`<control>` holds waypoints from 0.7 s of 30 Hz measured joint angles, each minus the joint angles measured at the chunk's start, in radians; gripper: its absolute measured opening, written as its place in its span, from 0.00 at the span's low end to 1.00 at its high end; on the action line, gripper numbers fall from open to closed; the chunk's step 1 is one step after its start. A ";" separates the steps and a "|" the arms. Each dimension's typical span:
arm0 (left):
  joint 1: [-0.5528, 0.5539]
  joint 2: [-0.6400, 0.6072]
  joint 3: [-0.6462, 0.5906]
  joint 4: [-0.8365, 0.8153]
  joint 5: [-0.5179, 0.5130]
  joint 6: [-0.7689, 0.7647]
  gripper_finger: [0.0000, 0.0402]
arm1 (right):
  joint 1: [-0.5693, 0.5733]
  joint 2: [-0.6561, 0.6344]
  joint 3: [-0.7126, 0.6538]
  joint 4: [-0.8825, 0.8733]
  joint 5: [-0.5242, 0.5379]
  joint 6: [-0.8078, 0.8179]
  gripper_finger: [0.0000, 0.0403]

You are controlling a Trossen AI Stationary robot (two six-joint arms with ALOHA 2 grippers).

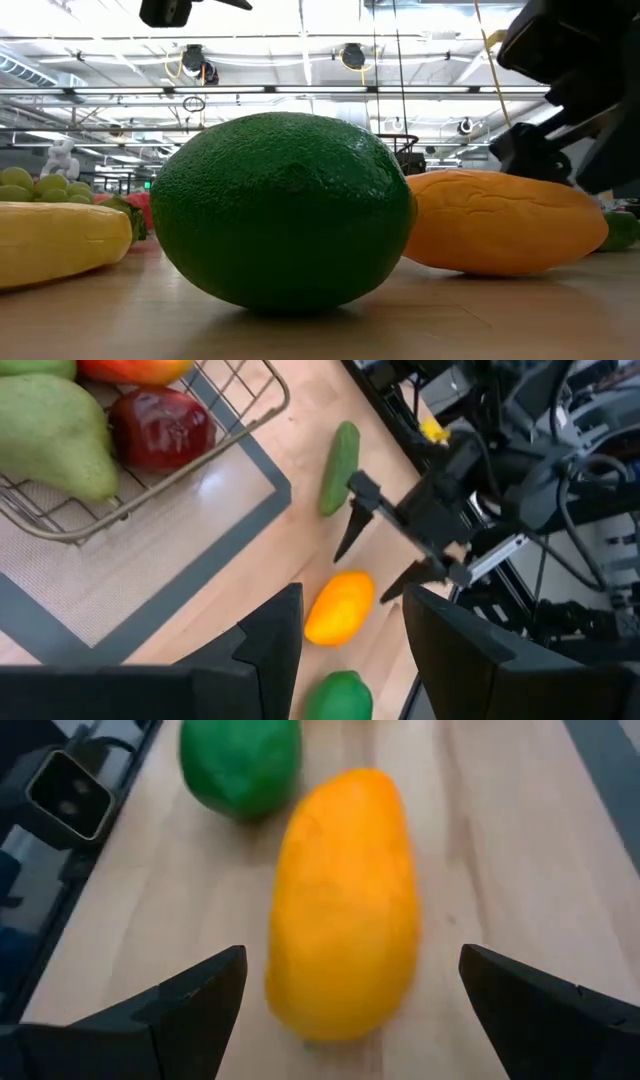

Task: Build produce basket
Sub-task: Put the yellow mango into the gold wire basket

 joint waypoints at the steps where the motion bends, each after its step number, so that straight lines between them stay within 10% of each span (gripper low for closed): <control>1: 0.000 0.000 0.000 0.000 -0.006 -0.007 0.44 | 0.000 0.017 0.000 0.030 0.000 -0.015 0.89; 21: -0.006 0.000 0.000 0.196 -0.110 -0.035 0.44 | -0.013 0.129 0.001 0.148 -0.006 -0.043 0.65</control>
